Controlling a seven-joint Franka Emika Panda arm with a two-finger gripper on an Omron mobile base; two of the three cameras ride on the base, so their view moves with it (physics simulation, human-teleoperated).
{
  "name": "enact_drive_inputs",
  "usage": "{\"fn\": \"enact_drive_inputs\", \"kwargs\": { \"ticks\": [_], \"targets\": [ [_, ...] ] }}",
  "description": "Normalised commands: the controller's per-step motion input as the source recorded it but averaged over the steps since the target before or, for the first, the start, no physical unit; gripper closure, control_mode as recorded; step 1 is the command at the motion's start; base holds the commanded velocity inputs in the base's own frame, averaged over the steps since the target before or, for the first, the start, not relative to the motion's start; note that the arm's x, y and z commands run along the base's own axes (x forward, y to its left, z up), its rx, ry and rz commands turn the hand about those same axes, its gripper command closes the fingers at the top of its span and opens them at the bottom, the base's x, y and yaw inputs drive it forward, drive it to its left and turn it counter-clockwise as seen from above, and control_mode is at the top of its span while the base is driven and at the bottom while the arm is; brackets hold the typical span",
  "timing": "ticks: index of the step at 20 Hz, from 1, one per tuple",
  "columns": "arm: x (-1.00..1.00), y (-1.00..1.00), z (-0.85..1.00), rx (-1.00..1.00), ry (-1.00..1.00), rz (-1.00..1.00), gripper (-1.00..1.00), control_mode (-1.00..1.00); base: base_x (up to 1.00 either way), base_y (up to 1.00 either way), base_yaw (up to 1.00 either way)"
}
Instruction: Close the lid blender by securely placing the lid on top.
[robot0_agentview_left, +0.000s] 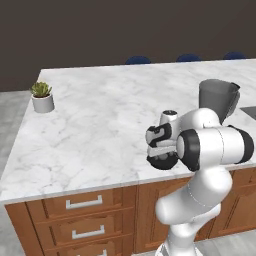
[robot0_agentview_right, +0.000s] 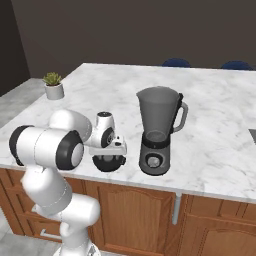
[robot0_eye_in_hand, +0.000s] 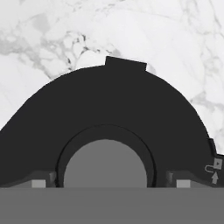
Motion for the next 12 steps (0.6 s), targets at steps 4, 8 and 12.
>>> {"fn": "enact_drive_inputs", "kwargs": {
  "ticks": [4,8,12],
  "targets": [
    [-0.14,0.06,-0.41,0.02,-0.02,0.00,1.00,-1.00,0.00,0.00,0.00],
    [-0.18,0.13,-0.13,0.04,-0.02,0.00,1.00,-1.00,0.00,0.00,0.00],
    [-0.17,0.26,0.03,0.01,-0.05,0.00,1.00,-1.00,0.00,0.00,0.00]
  ]
}}
